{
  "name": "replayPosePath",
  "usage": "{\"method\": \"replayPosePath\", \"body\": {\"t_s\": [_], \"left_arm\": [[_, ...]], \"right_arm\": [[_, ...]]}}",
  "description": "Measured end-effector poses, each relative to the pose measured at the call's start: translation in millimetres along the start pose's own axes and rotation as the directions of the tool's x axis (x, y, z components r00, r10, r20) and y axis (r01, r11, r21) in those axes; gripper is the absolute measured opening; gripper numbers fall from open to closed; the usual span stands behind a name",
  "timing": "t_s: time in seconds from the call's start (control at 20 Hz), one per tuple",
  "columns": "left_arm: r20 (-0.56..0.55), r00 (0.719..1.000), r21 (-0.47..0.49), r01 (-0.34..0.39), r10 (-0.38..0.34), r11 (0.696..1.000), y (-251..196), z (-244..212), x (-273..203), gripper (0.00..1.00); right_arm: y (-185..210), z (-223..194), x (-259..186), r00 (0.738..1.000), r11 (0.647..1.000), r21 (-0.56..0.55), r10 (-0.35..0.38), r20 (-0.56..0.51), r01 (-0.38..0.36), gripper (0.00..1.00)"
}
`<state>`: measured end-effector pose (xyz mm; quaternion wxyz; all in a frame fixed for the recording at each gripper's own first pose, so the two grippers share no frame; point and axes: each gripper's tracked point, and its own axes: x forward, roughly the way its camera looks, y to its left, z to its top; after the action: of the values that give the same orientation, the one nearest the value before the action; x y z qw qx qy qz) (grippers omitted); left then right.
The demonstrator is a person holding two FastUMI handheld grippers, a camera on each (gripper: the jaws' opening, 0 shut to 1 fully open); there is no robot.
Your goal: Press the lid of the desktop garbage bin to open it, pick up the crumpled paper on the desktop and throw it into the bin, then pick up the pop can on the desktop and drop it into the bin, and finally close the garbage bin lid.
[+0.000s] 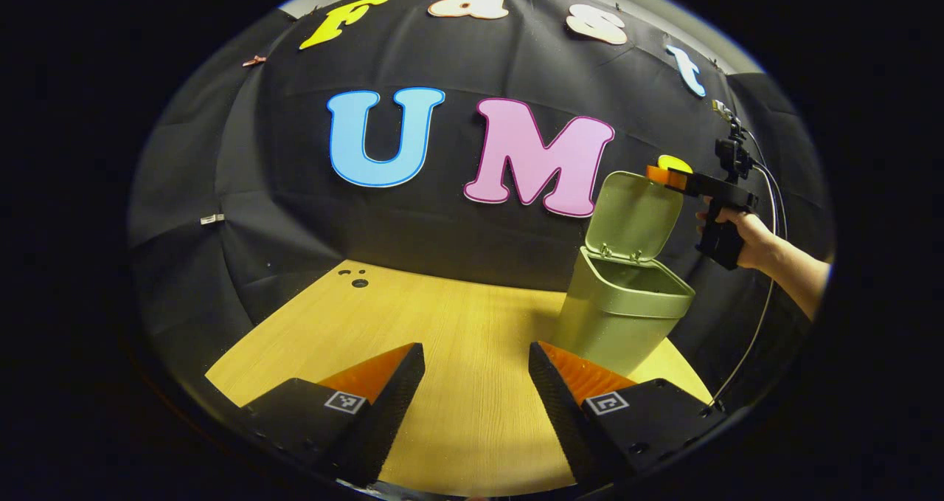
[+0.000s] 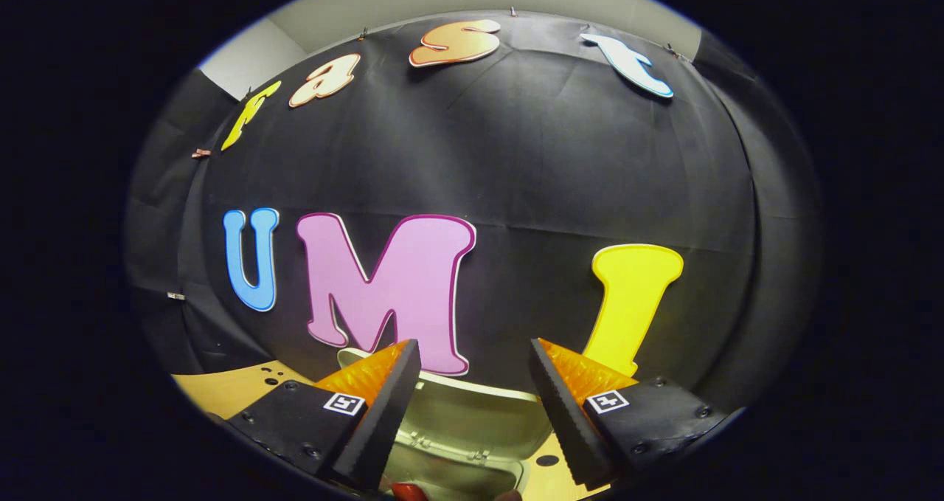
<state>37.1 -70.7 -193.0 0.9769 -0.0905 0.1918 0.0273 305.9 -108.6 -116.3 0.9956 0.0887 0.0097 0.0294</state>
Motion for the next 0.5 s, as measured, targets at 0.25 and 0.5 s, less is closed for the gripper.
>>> {"method": "replayPosePath", "body": {"t_s": [0.25,0.5], "left_arm": [[0.004,0.999,0.006,0.038,-0.038,0.999,17,1,-13,0.92],[0.013,0.999,0.010,0.052,-0.052,0.999,40,6,-21,0.92]], "right_arm": [[14,-24,-35,0.997,0.998,-0.056,0.001,-0.079,-0.005,0.93],[33,-42,-67,0.992,0.998,-0.063,-0.024,-0.128,0.016,0.96]]}}
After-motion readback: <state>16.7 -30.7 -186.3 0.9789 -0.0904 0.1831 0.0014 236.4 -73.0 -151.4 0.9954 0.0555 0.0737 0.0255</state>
